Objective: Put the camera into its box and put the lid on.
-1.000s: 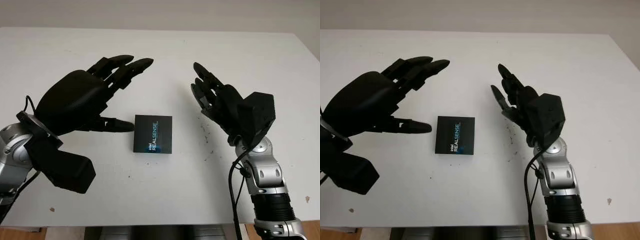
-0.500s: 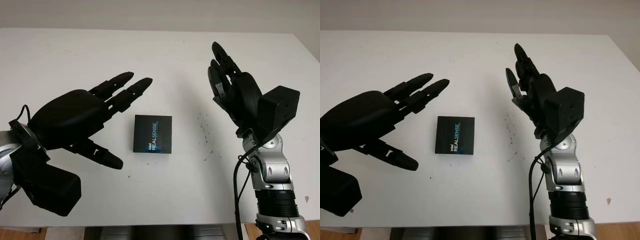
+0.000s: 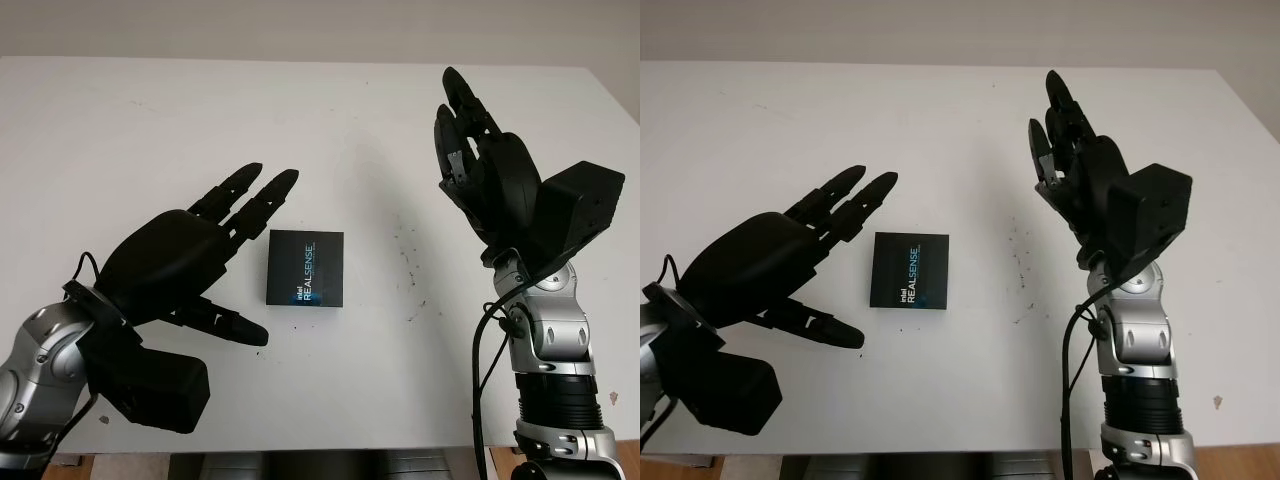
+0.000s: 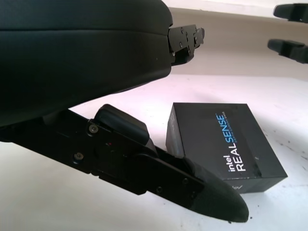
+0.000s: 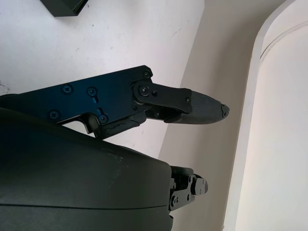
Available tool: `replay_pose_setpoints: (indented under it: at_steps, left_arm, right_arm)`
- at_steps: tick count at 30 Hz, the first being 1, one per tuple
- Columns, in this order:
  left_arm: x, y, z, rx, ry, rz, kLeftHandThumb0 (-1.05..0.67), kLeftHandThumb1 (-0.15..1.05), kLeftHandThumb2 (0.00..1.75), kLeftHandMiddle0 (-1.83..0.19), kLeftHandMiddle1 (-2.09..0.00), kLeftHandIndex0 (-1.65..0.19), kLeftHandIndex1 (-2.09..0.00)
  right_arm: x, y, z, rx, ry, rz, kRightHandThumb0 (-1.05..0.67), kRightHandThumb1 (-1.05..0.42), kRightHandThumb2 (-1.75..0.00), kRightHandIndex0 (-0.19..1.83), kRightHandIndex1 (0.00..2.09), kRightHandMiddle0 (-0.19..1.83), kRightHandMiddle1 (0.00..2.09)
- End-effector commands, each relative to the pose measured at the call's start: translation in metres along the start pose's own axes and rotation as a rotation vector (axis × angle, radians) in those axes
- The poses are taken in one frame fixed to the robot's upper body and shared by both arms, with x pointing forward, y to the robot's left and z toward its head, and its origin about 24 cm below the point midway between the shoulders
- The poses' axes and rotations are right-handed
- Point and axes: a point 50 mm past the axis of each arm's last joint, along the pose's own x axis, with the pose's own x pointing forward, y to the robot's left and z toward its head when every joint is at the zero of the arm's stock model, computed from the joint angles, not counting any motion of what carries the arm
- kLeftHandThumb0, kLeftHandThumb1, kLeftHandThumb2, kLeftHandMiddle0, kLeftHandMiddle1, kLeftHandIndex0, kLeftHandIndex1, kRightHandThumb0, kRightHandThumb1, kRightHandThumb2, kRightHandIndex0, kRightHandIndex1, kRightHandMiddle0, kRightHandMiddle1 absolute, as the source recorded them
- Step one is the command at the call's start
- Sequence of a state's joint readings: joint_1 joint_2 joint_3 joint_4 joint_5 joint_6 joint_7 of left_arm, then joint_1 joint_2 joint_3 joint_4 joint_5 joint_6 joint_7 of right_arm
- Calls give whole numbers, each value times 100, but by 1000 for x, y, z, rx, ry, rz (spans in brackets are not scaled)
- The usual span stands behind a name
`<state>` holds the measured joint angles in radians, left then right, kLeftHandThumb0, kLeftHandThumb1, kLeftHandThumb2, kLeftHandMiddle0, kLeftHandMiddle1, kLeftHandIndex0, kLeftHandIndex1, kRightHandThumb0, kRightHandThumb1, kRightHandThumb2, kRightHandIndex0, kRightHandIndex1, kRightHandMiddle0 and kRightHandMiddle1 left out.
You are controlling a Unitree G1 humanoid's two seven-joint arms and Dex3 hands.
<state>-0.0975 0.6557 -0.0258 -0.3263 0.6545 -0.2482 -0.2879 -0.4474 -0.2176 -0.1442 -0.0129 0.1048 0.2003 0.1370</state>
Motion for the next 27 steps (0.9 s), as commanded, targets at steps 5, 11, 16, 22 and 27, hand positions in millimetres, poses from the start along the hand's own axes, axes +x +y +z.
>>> replay_pose_setpoints:
  at_steps: [5, 11, 16, 22, 27]
  left_arm:
    - [-2, -20, 2, -43, 35, 54, -91, 98, 5, 4, -10, 15, -3]
    - [-2, -27, 0, -19, 38, 60, -89, 98, 5, 0, -11, 12, -4]
    - [-2, -28, -1, 3, 32, 59, -89, 97, 5, -2, -11, 11, -5]
    - [-2, -28, -1, 75, 16, 69, -90, 95, 5, -5, -12, 8, -7]
    - [-2, -30, -1, 93, 14, 77, -90, 92, 4, -7, -13, 6, -8]
  right_arm:
    - [2, -3, 11, -9, -47, -8, -60, -105, -54, -4, 3, 0, 0]
    - [1, -4, 10, -18, -45, -15, -60, -105, -54, -4, 3, 1, 0]
    - [2, -5, 11, -26, -44, -20, -60, -105, -54, -2, 4, 4, 1]
    - [1, -5, 11, -29, -46, -15, -59, -105, -55, -3, 4, 3, 0]
    - [1, -4, 10, -21, -44, -17, -60, -105, -54, -3, 4, 2, 0]
